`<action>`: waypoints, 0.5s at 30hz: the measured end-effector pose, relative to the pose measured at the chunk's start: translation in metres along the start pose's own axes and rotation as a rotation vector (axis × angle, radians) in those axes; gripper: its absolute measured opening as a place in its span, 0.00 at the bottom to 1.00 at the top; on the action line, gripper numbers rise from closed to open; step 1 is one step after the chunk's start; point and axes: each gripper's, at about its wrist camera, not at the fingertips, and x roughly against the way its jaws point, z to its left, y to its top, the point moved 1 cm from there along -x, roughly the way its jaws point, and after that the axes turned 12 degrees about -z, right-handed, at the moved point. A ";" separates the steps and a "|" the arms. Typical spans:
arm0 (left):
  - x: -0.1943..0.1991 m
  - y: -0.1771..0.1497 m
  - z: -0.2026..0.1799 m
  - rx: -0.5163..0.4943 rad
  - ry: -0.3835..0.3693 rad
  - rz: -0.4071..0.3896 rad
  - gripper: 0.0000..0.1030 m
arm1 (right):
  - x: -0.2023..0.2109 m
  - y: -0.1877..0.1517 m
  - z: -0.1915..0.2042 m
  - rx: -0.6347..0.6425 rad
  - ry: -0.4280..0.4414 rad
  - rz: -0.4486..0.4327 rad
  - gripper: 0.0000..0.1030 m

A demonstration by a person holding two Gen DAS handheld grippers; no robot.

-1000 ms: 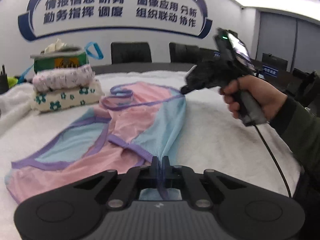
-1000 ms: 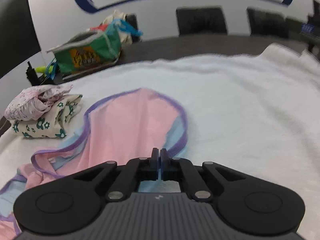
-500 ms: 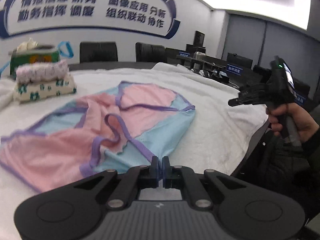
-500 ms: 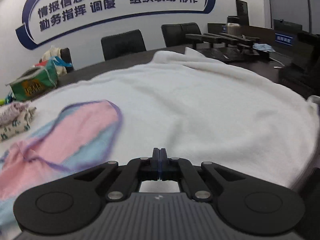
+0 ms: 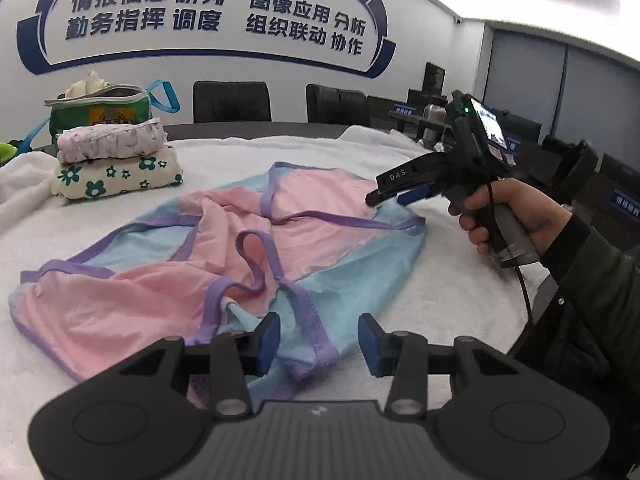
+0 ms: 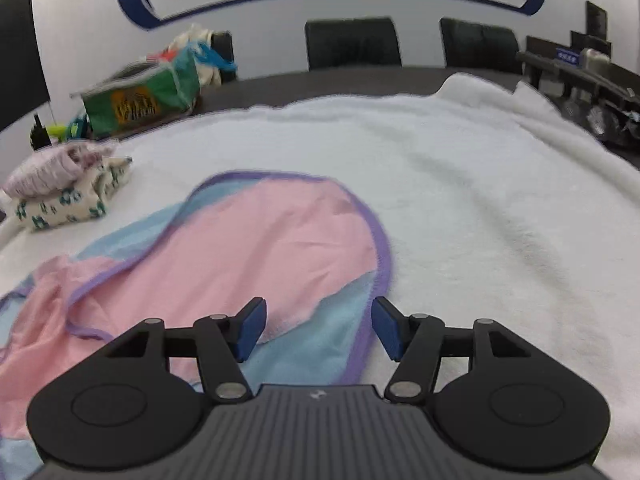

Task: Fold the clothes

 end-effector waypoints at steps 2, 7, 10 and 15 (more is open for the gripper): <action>-0.003 -0.002 -0.002 -0.010 0.004 0.016 0.11 | 0.001 -0.002 0.000 0.005 -0.023 -0.019 0.33; 0.001 0.000 -0.005 -0.004 -0.059 -0.006 0.00 | 0.020 -0.005 -0.013 -0.018 -0.043 -0.056 0.01; 0.005 0.001 -0.010 -0.011 -0.114 -0.006 0.00 | 0.048 -0.007 -0.023 -0.035 -0.098 -0.112 0.01; 0.007 -0.008 -0.018 0.000 -0.211 0.036 0.00 | 0.108 -0.029 -0.047 -0.073 -0.230 -0.146 0.01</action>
